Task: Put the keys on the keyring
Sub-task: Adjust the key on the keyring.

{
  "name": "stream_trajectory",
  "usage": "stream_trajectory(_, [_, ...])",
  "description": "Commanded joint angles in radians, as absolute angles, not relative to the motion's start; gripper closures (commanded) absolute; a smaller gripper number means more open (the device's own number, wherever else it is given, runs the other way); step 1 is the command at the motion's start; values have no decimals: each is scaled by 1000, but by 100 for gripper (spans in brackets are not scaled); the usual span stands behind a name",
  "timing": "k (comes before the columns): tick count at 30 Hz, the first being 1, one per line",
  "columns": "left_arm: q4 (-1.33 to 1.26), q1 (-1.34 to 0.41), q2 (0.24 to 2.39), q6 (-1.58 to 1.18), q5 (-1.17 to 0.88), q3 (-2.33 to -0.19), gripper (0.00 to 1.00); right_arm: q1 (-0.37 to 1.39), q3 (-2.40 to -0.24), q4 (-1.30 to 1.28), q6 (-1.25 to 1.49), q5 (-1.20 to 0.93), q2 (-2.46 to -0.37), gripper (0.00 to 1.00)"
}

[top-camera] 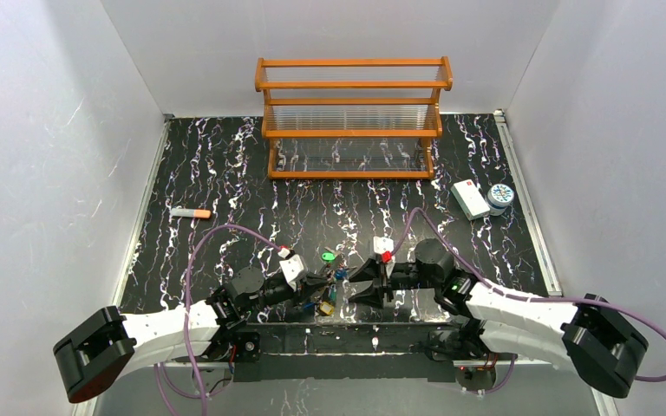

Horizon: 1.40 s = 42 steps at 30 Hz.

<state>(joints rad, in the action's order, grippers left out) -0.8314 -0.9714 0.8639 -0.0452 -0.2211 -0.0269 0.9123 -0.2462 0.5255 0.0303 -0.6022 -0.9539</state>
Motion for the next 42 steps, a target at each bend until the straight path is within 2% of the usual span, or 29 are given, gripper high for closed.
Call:
stream_trajectory(1, [-893, -975, 845, -48, -223, -28, 100, 916, -249, 733, -52, -664, -998, 42])
stream_trajectory(12, [-893, -974, 854, -52, -222, -30, 100, 919, -312, 870, -47, -709, -1200, 59])
stream_trajectory(21, [-893, -974, 851, -50, -221, -29, 100, 926, -336, 932, -36, -701, -1279, 60])
stream_trajectory(29, [-892, -974, 847, -55, -216, -26, 100, 934, -343, 943, -35, -696, -1337, 66])
stream_trajectory(42, [-892, -974, 842, -56, -217, -27, 100, 942, -359, 961, -35, -618, -1390, 59])
